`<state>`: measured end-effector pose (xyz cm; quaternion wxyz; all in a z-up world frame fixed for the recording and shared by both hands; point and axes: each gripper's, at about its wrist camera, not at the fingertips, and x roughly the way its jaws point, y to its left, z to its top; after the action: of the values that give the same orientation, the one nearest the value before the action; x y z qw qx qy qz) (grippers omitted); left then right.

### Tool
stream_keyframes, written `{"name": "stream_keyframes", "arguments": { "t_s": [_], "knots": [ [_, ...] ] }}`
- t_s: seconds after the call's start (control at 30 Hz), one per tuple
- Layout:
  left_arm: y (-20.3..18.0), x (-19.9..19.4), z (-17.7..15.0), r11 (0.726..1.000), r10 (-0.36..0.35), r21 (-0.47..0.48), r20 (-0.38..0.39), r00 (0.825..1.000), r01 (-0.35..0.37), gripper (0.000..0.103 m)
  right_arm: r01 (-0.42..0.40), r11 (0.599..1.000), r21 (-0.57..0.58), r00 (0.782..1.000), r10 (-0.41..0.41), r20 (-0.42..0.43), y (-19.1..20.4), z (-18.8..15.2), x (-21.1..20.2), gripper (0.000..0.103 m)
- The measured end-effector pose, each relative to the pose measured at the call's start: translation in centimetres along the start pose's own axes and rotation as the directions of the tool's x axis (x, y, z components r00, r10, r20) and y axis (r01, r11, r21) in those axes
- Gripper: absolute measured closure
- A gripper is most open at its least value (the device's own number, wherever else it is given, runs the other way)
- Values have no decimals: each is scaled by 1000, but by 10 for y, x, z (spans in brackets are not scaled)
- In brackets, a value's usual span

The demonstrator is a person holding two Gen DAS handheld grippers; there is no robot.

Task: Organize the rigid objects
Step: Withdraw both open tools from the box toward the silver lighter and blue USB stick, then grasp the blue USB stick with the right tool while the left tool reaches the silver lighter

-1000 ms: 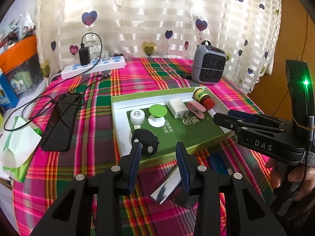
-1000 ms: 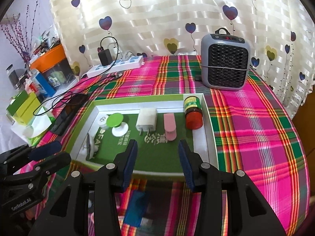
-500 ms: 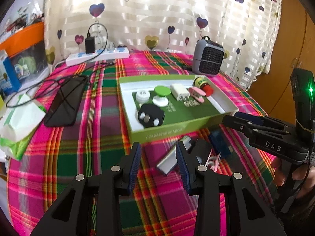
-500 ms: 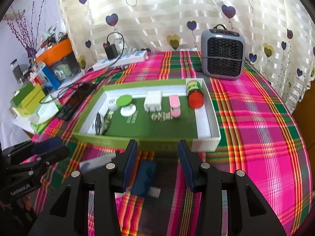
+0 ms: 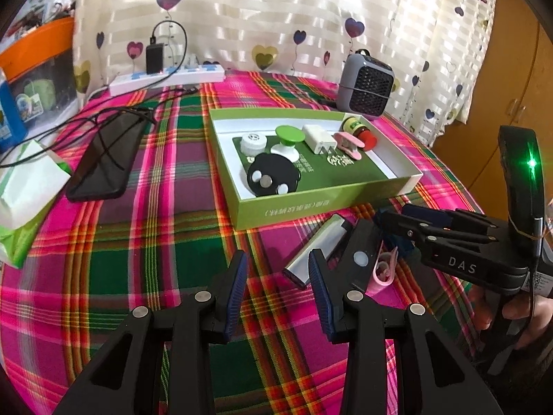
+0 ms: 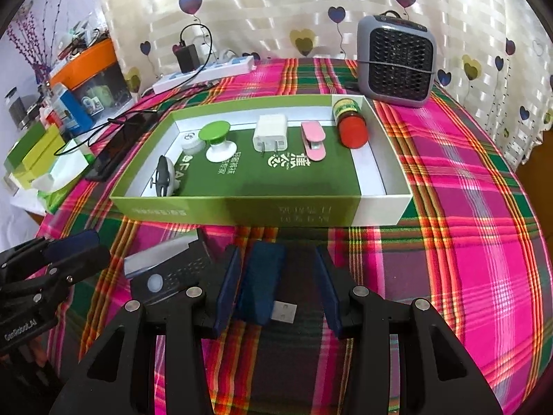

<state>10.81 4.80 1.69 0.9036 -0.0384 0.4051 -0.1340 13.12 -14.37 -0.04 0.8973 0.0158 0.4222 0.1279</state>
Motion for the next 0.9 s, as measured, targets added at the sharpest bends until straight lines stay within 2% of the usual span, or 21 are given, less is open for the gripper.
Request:
{"name": "stream_keyframes", "arguments": {
  "t_s": [0.27,0.57,0.83,0.9],
  "knots": [
    [-1,5,1,999,-23,24,-22,999,24,67,21,1000,-5,999,-21,-35,5,-1,8,59],
    [-7,14,1,998,-3,70,-52,999,7,67,79,995,-68,996,-82,-37,13,-2,9,59],
    [-14,22,2,994,1,112,-81,997,9,67,93,994,-65,995,-95,-33,8,-2,7,59],
    [-16,25,3,993,4,122,-90,996,7,67,93,993,-66,995,-95,-32,8,-3,6,63]
  ]
}}
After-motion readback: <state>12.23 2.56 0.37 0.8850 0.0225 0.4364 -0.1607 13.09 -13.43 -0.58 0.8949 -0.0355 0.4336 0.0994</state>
